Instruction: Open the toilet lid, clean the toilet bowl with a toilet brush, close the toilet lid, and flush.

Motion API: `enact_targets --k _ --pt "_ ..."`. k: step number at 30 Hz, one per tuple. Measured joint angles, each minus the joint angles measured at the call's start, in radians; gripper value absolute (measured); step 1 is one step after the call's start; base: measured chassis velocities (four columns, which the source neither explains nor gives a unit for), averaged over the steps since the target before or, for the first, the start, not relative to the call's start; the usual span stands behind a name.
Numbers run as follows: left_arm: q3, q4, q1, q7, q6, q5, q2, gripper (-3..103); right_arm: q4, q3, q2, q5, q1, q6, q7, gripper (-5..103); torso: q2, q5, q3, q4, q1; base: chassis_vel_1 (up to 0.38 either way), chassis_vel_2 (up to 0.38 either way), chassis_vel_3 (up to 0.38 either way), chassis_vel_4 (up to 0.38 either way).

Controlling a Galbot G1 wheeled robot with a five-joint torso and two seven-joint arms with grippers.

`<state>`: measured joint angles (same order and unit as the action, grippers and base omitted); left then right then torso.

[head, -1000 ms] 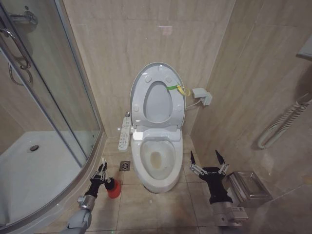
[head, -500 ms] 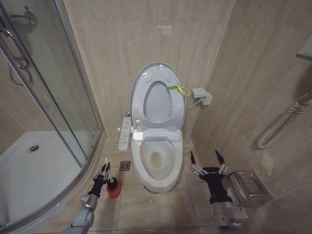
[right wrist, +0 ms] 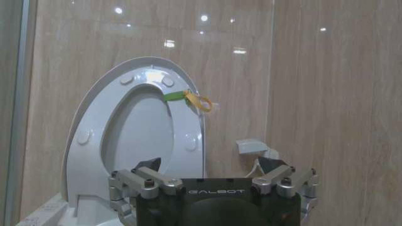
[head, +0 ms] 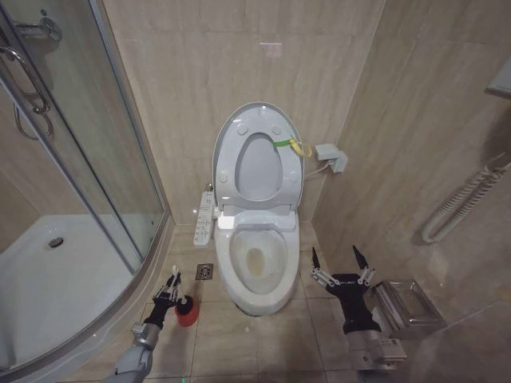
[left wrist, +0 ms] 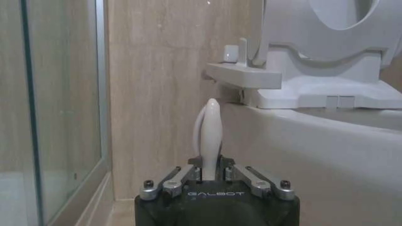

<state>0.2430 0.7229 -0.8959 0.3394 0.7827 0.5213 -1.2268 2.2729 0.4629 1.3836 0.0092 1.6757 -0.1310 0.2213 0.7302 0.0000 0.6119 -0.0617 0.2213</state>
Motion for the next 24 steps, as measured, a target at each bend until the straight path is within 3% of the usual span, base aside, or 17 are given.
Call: enact_targets --k 13,17,24 --pt "0.002 -0.084 0.014 0.032 -0.033 -0.045 -0.009 17 0.0 0.0 0.0 0.0 0.0 0.0 0.0 100 0.0 -0.0001 0.0 0.0002 0.0 0.0 0.0 0.0 0.0" --pt "0.011 -0.102 0.018 0.024 -0.05 -0.091 -0.007 17 0.0 0.0 0.0 0.0 0.0 0.0 0.0 100 0.0 0.0003 0.0 -0.0002 0.0 0.0 0.0 0.0 0.0" --pt "0.014 -0.083 0.01 0.0 -0.061 -0.101 -0.004 17 0.0 0.0 0.0 0.0 0.0 0.0 0.0 100 0.0 0.0 0.0 0.0 0.0 0.0 0.0 0.0 0.0"
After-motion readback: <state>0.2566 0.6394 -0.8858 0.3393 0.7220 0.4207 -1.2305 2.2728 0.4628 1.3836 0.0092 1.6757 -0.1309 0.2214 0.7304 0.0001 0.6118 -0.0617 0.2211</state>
